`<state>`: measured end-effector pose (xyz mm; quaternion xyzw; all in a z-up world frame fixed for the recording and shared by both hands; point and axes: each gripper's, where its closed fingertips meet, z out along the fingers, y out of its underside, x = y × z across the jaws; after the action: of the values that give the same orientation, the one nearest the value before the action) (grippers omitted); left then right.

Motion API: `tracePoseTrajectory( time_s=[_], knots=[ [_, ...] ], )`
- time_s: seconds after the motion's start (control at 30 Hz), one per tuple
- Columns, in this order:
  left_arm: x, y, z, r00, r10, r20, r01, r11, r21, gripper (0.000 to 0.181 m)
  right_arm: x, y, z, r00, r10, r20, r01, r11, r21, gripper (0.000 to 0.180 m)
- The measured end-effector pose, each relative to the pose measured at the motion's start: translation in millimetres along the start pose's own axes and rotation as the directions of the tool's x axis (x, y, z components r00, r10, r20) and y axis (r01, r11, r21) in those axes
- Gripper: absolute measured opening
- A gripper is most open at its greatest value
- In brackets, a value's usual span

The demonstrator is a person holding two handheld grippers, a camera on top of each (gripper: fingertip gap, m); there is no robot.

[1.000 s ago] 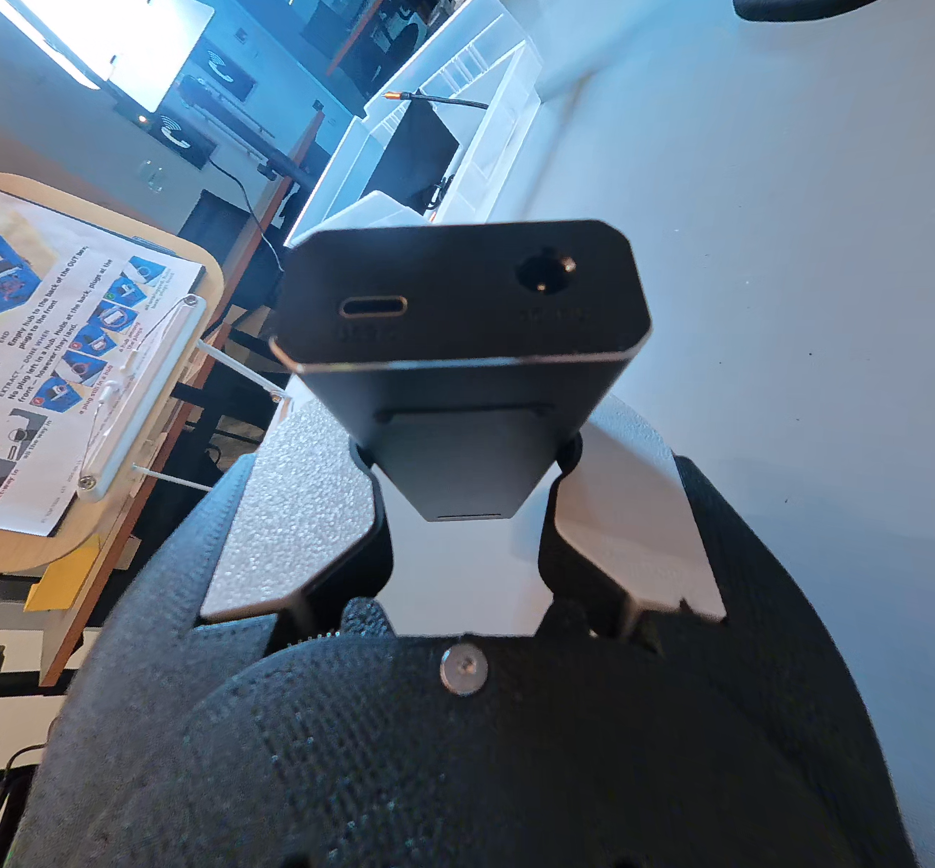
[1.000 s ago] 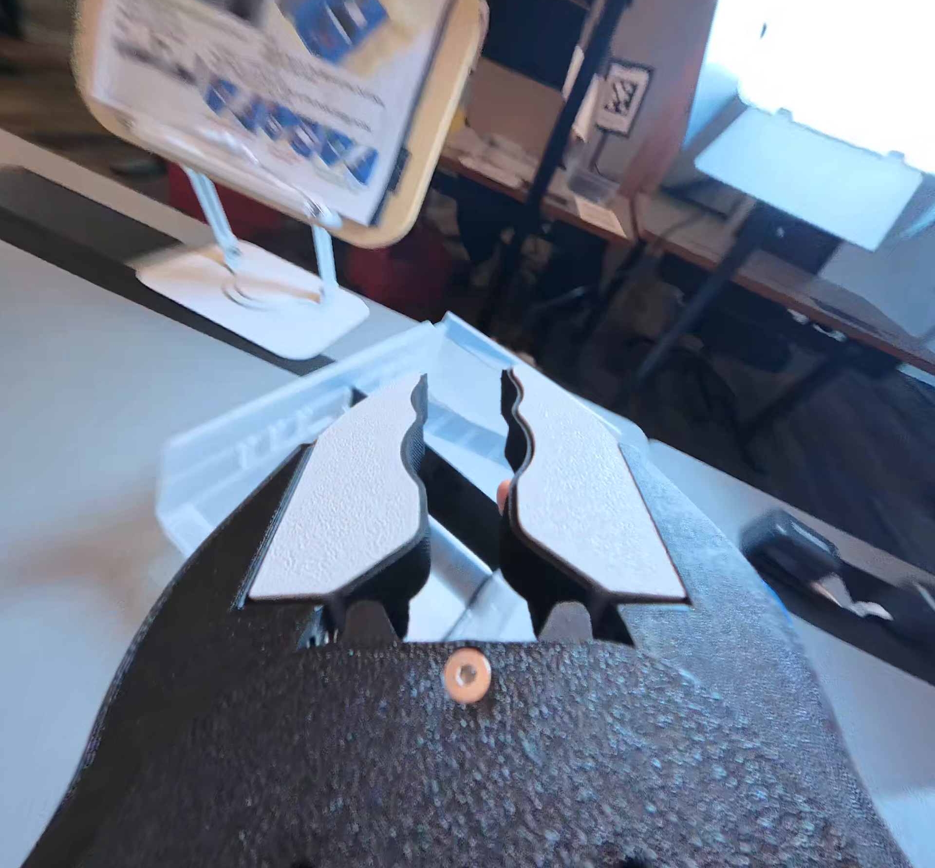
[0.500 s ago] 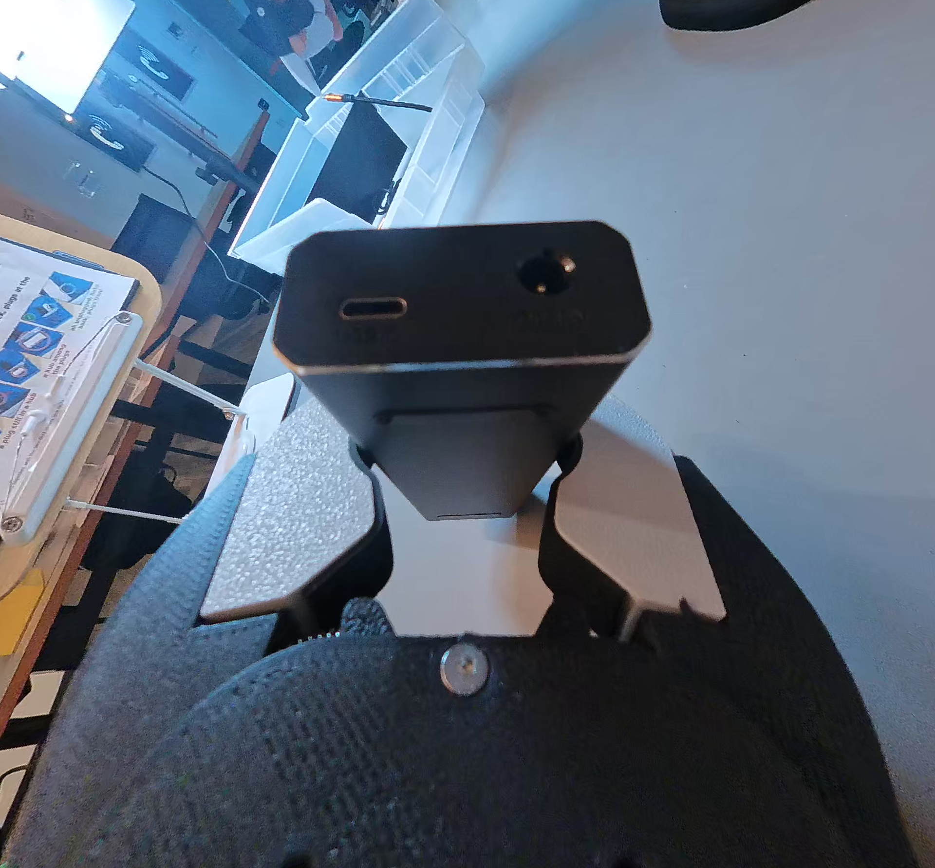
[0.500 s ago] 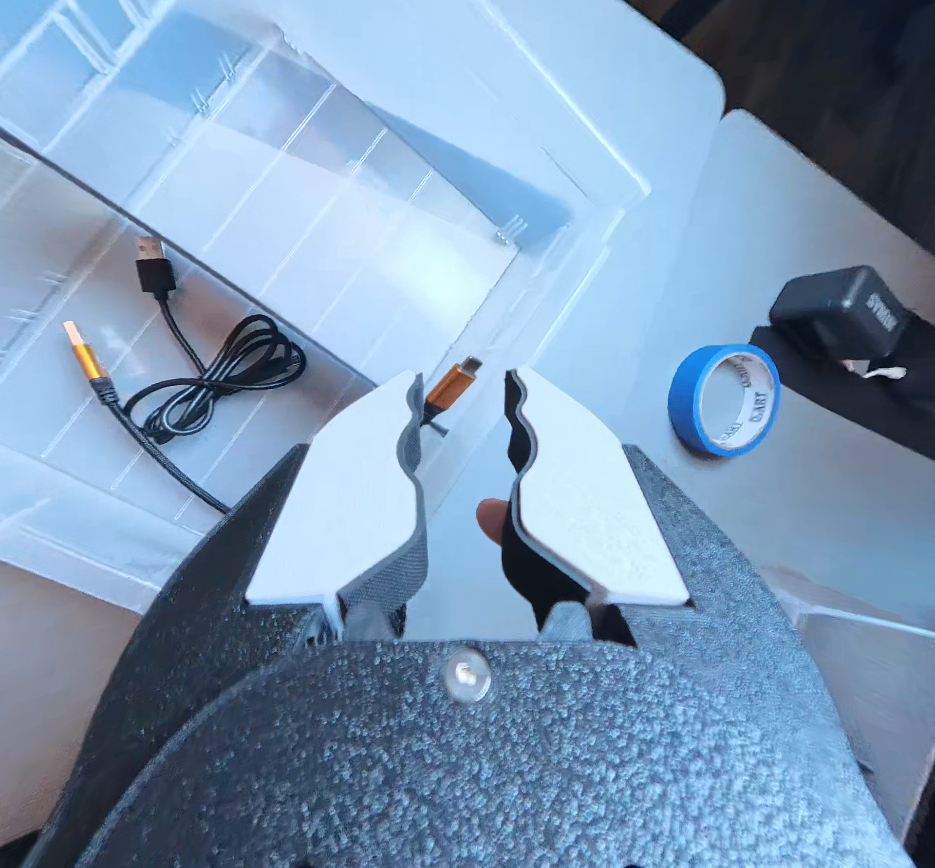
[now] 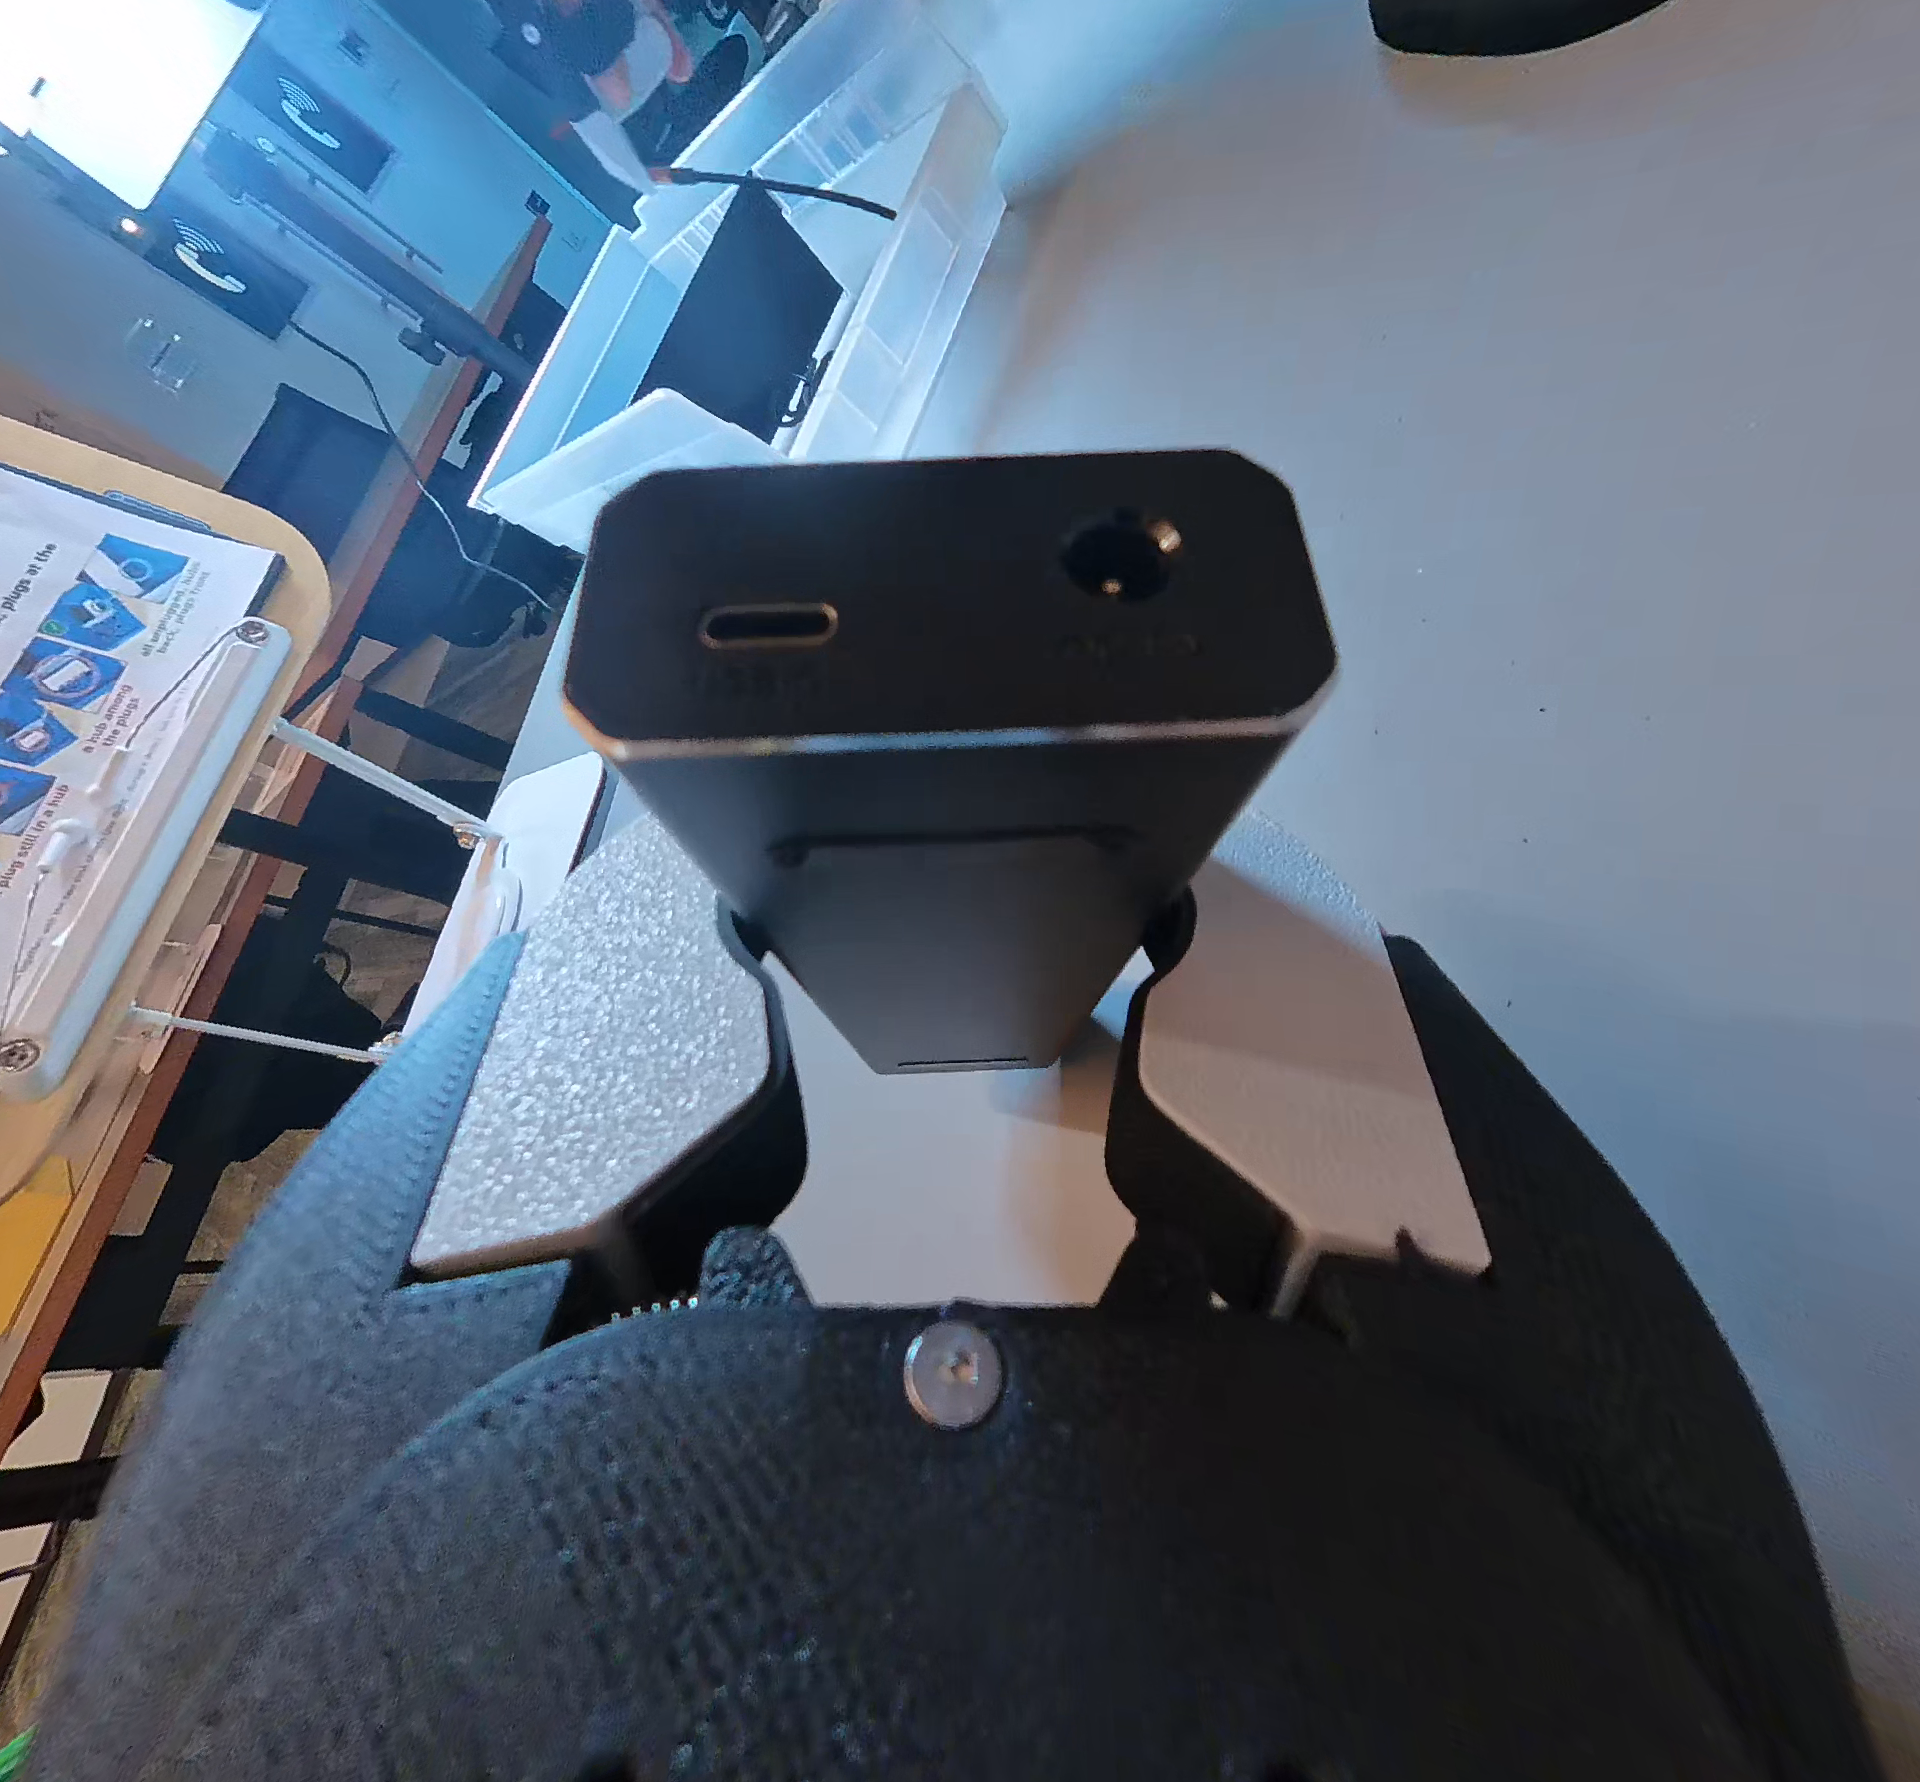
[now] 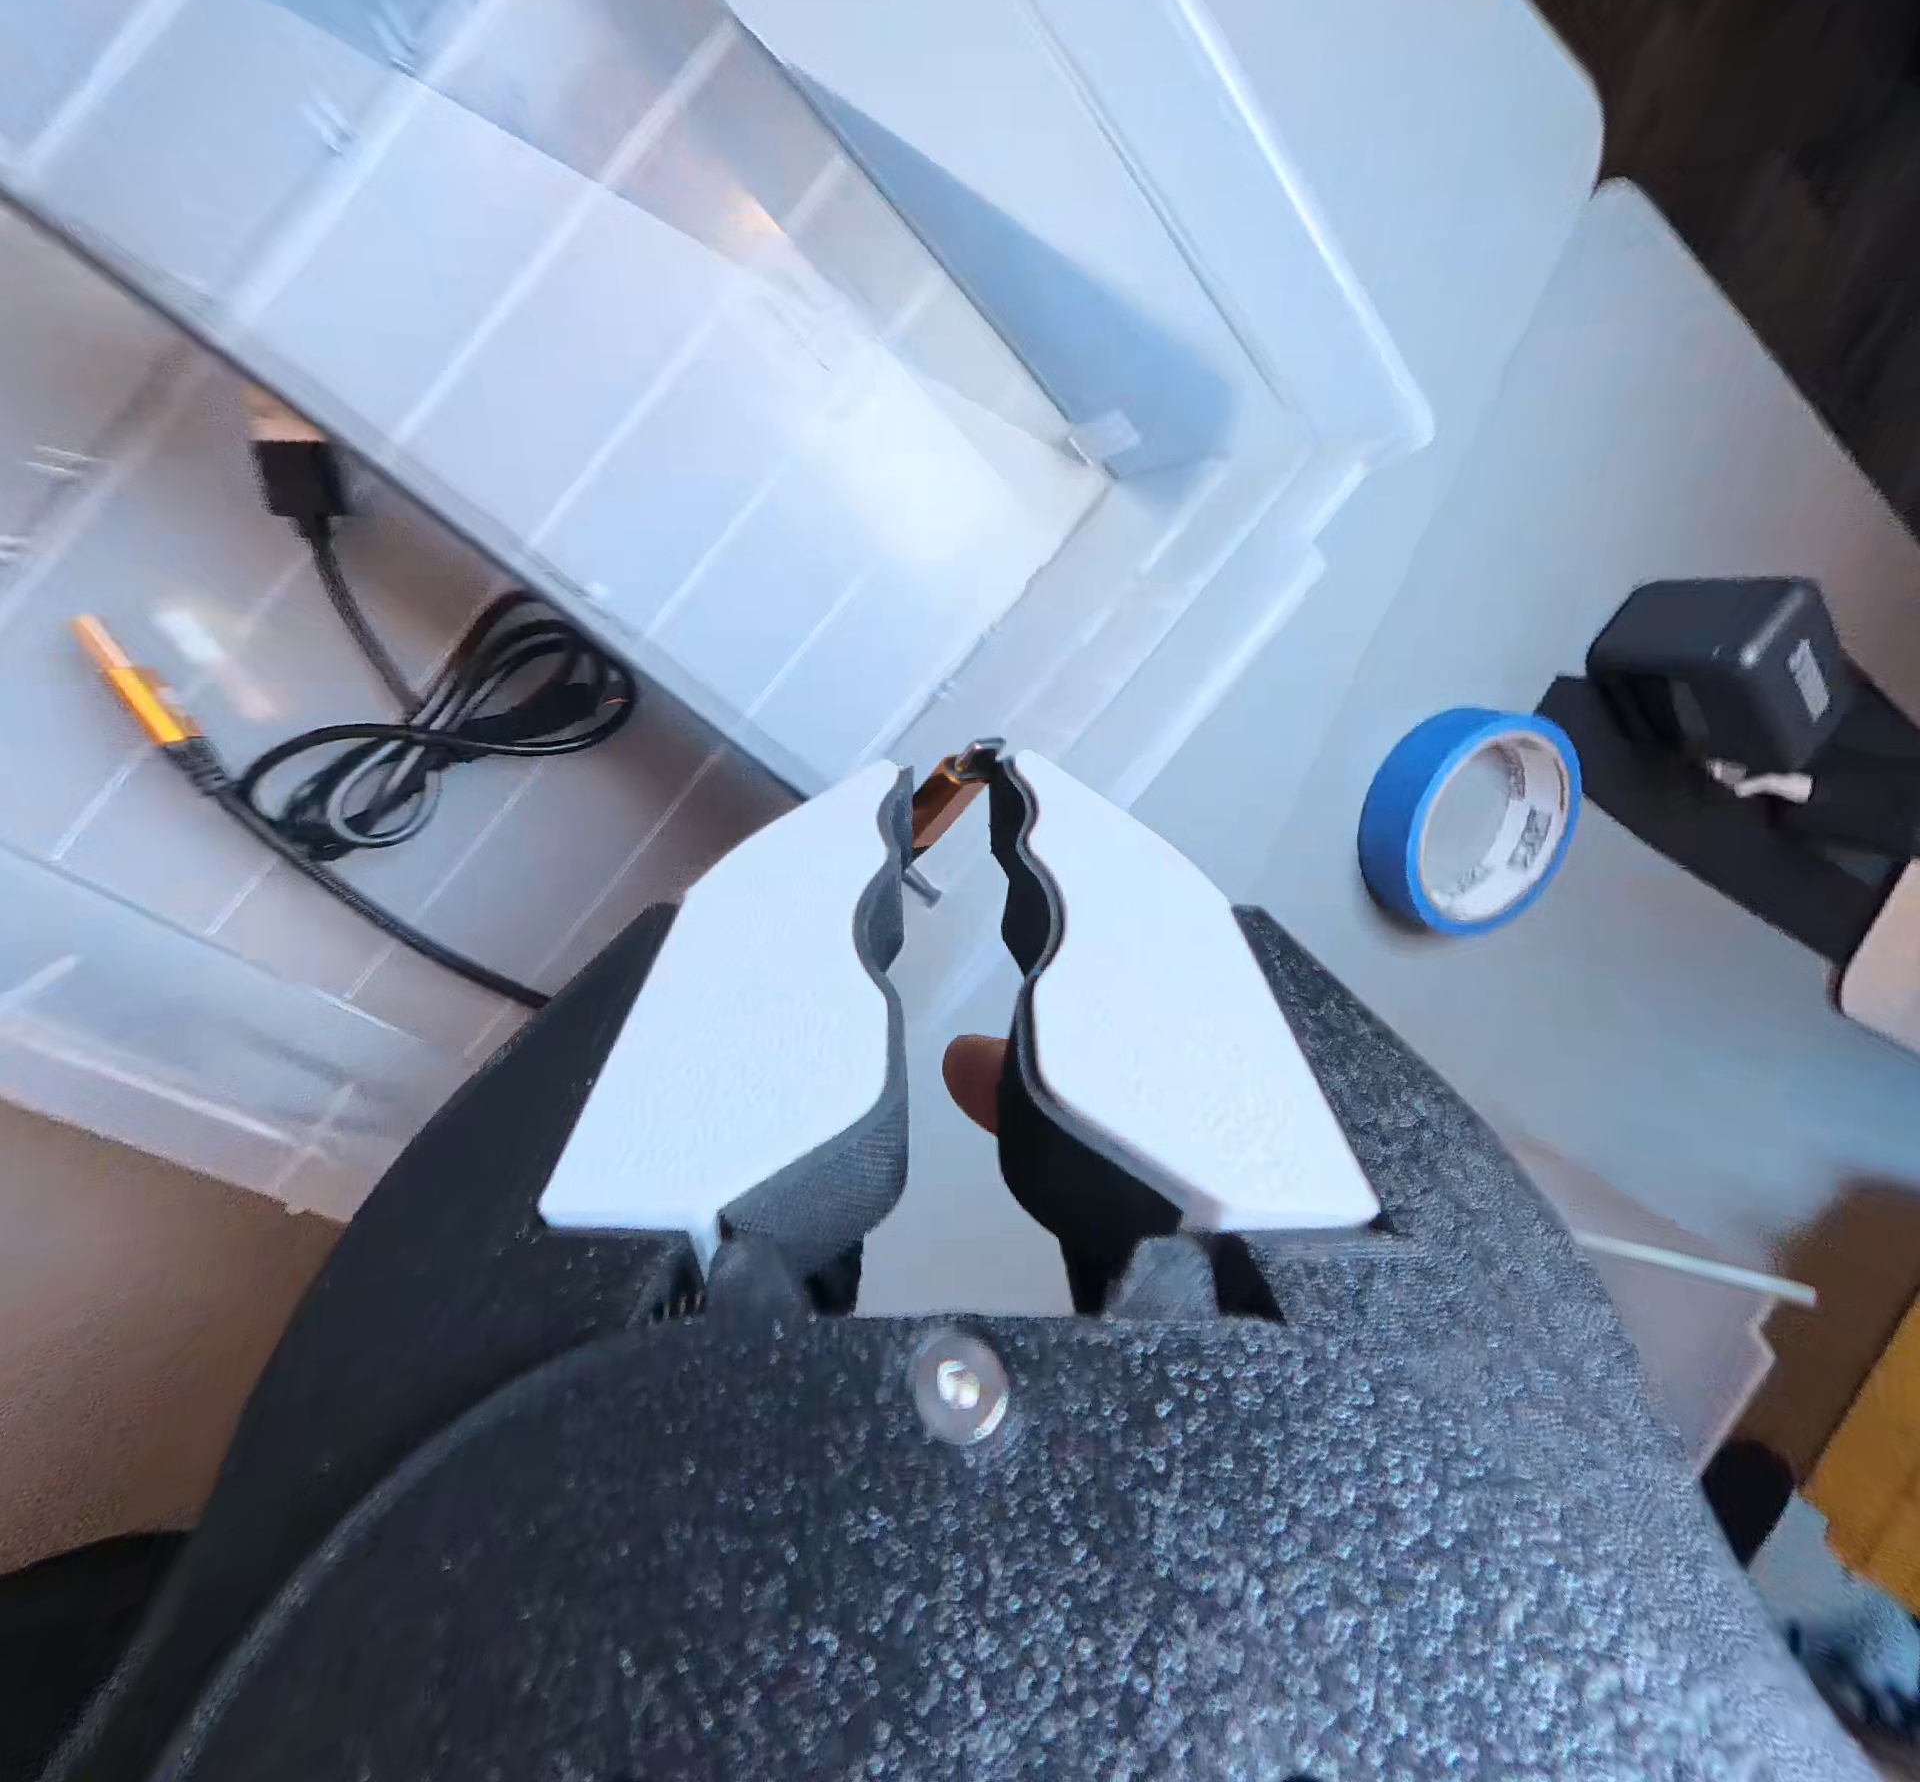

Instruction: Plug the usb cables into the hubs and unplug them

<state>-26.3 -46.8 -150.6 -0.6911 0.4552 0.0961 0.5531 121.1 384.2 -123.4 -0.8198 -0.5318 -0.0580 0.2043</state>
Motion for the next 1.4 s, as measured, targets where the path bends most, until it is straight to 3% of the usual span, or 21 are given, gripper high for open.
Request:
tracePoseTrajectory(
  time_s=[0.03, 0.2, 0.4, 0.5, 0.6, 0.7, 0.77, 0.93, 1.1, 1.2, 1.3, 1.4],
  knots=[
    [0, 0, 0, 1.000, 0.002, -0.001, -0.002, 1.000, 0.000, 0.071, -11, -8, -8, 0.998, -0.051, 0.044, 0.049, 0.997, 0.058, 0.014],
    [2, -2, 2, 1.000, 0.020, -0.004, -0.020, 1.000, -0.004, 0.072, -87, -24, -33, 0.893, -0.433, 0.124, 0.383, 0.874, 0.299, 0.012],
    [6, -7, 2, 1.000, 0.030, -0.005, -0.030, 1.000, 0.006, 0.071, -142, -13, 13, 0.787, -0.617, -0.009, 0.596, 0.755, 0.272, 0.016],
    [2, -15, -2, 0.999, 0.034, 0.024, -0.035, 0.998, 0.052, 0.071, -158, -31, -8, 0.823, -0.568, 0.014, 0.507, 0.746, 0.431, 0.029],
    [-4, -27, -8, 0.998, 0.026, 0.061, -0.033, 0.991, 0.128, 0.072, -172, -62, -78, 0.874, -0.481, 0.070, 0.295, 0.641, 0.709, 0.042],
    [-7, -40, -14, 0.997, 0.004, 0.073, -0.019, 0.979, 0.202, 0.072, -214, -59, -150, 0.818, -0.560, 0.133, 0.185, 0.474, 0.861, 0.042],
    [-6, -50, -18, 0.998, -0.033, 0.053, 0.018, 0.966, 0.259, 0.072, -257, -38, -172, 0.735, -0.671, 0.102, 0.235, 0.393, 0.889, 0.047],
    [-5, -77, -30, 0.984, -0.173, -0.043, 0.175, 0.891, 0.420, 0.072, -374, 33, -162, 0.480, -0.875, 0.054, 0.383, 0.264, 0.885, 0.063],
    [-4, -101, -45, 0.935, -0.287, -0.206, 0.353, 0.744, 0.567, 0.072, -443, 50, -162, 0.438, -0.898, -0.040, 0.358, 0.134, 0.924, 0.076],
    [-1, -109, -50, 0.917, -0.298, -0.264, 0.398, 0.687, 0.608, 0.072, -466, 48, -177, 0.418, -0.907, -0.048, 0.312, 0.094, 0.945, 0.074],
    [-7, -109, -56, 0.922, -0.300, -0.244, 0.386, 0.674, 0.629, 0.072, -474, 43, -182, 0.439, -0.895, -0.076, 0.309, 0.071, 0.948, 0.063],
    [-8, -106, -54, 0.917, -0.318, -0.243, 0.399, 0.692, 0.601, 0.072, -472, 44, -181, 0.429, -0.903, -0.030, 0.320, 0.120, 0.940, 0.062]
  ],
)
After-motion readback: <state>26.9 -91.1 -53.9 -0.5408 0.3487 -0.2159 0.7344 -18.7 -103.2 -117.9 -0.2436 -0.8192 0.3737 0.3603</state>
